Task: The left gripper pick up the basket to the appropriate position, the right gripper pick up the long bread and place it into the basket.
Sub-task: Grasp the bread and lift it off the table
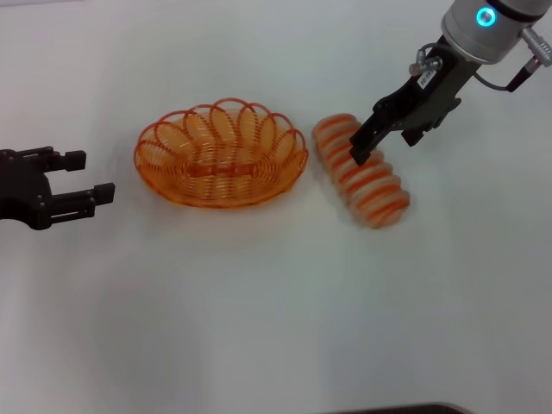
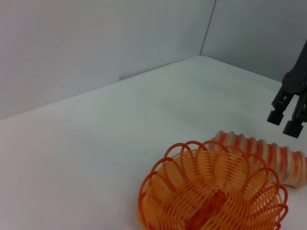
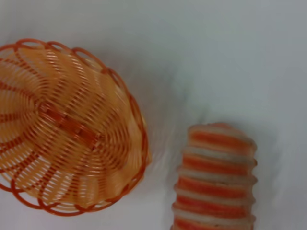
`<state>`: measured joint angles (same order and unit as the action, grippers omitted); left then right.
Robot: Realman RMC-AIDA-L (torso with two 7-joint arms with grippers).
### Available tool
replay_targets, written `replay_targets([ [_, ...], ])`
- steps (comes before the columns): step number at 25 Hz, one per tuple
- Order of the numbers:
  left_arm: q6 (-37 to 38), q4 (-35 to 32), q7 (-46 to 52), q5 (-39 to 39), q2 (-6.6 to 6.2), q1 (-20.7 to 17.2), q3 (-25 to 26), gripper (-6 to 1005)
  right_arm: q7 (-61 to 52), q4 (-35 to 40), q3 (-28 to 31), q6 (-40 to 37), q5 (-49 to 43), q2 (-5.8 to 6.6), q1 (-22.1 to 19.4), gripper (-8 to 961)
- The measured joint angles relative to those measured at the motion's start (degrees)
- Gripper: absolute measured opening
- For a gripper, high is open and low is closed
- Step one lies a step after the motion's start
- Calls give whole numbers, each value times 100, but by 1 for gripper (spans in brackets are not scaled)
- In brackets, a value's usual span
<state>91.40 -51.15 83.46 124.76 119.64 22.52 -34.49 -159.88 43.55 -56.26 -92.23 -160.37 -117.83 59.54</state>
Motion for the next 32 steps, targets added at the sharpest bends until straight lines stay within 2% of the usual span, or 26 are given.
replay_targets([
  [15,-36,91,-18,0,42,19,-156,698,18,-690,-449,529,-309,-117,392,953],
  [32,-12,139,-32,-5,35,22,-155,694,88,-1221,-652,910,-311,-150,698,947],
])
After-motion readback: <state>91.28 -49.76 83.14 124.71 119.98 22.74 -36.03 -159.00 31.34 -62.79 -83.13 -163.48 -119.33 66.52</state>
